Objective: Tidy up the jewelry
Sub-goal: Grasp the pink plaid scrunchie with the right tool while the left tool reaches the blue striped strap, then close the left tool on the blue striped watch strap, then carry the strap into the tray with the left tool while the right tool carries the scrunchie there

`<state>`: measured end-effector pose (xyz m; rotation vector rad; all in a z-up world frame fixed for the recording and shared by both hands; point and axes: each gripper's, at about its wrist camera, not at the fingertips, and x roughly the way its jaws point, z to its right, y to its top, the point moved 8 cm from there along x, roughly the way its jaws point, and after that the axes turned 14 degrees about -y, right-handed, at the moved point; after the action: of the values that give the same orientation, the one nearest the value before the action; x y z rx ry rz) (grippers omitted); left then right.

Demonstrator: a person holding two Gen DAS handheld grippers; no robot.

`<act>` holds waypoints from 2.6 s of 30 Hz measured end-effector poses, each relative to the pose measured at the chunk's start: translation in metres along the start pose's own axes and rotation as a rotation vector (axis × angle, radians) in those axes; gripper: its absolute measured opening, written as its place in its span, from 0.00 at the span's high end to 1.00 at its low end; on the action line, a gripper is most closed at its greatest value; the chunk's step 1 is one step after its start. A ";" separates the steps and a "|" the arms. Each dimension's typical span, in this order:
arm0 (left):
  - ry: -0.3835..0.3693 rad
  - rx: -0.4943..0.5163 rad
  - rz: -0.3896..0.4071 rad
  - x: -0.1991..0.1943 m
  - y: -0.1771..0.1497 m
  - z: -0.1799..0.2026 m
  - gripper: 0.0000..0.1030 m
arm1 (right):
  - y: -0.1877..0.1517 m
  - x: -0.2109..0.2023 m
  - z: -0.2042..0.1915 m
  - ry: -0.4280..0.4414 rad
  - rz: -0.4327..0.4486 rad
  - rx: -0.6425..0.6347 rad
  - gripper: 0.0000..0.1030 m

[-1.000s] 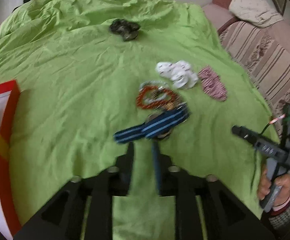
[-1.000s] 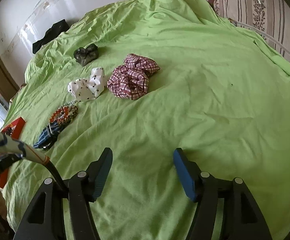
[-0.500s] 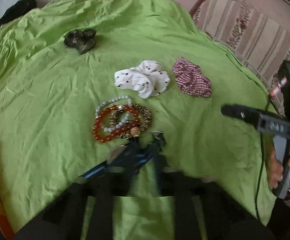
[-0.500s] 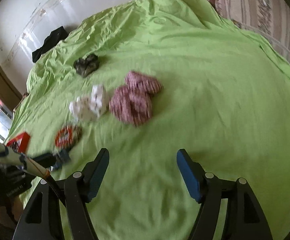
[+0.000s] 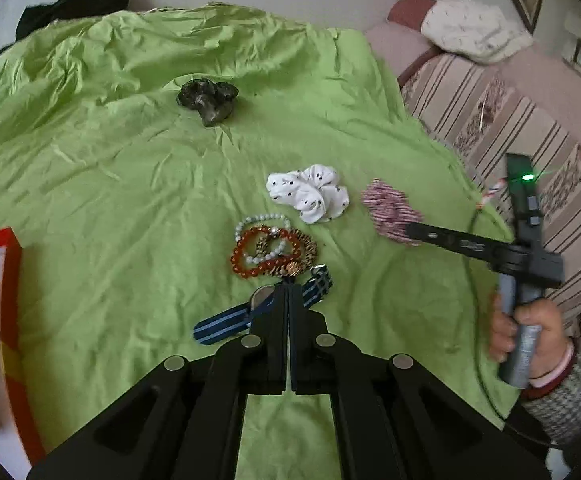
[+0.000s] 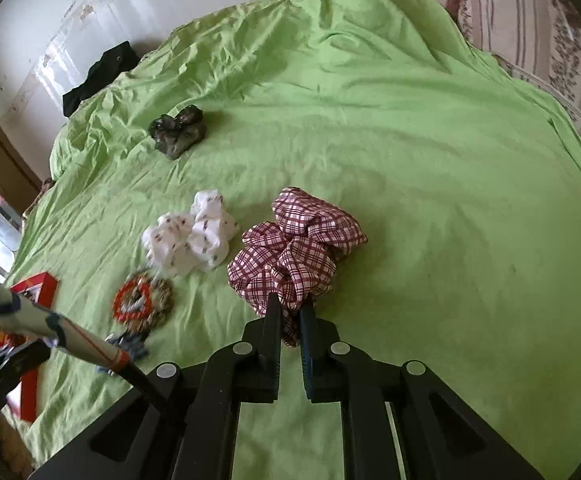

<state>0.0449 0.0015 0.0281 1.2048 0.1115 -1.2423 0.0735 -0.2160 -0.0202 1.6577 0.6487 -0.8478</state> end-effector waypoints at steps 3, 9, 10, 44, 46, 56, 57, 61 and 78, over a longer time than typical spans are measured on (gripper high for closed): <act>-0.005 0.037 -0.046 0.014 -0.007 0.005 0.57 | -0.017 -0.015 0.005 0.023 -0.010 0.018 0.91; 0.039 0.183 -0.095 0.042 -0.008 0.024 0.48 | -0.040 -0.031 0.009 0.080 -0.006 0.064 0.91; 0.061 0.220 -0.118 0.050 -0.008 0.027 0.48 | -0.043 -0.029 0.008 0.085 -0.007 0.066 0.91; 0.188 0.323 -0.217 0.073 -0.010 0.034 0.58 | -0.060 -0.035 -0.001 0.132 0.018 0.053 0.90; 0.228 0.379 -0.254 0.088 -0.013 0.033 0.58 | -0.061 -0.031 0.001 0.133 0.007 0.058 0.89; 0.233 0.277 -0.198 0.076 -0.002 0.019 0.81 | -0.057 -0.017 -0.001 0.147 -0.011 0.042 0.78; 0.224 0.256 -0.178 0.069 0.000 0.019 0.81 | -0.057 -0.019 -0.003 0.152 -0.004 0.029 0.90; 0.170 0.158 -0.082 0.029 0.008 0.021 0.81 | -0.056 -0.028 -0.011 0.133 0.039 -0.014 0.92; 0.172 -0.087 0.261 -0.164 -0.011 0.006 0.81 | -0.063 -0.101 -0.042 0.197 0.148 -0.039 0.94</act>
<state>-0.0321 0.1059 0.1292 1.2073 0.1291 -0.8974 -0.0273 -0.1588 0.0306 1.7441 0.6631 -0.5676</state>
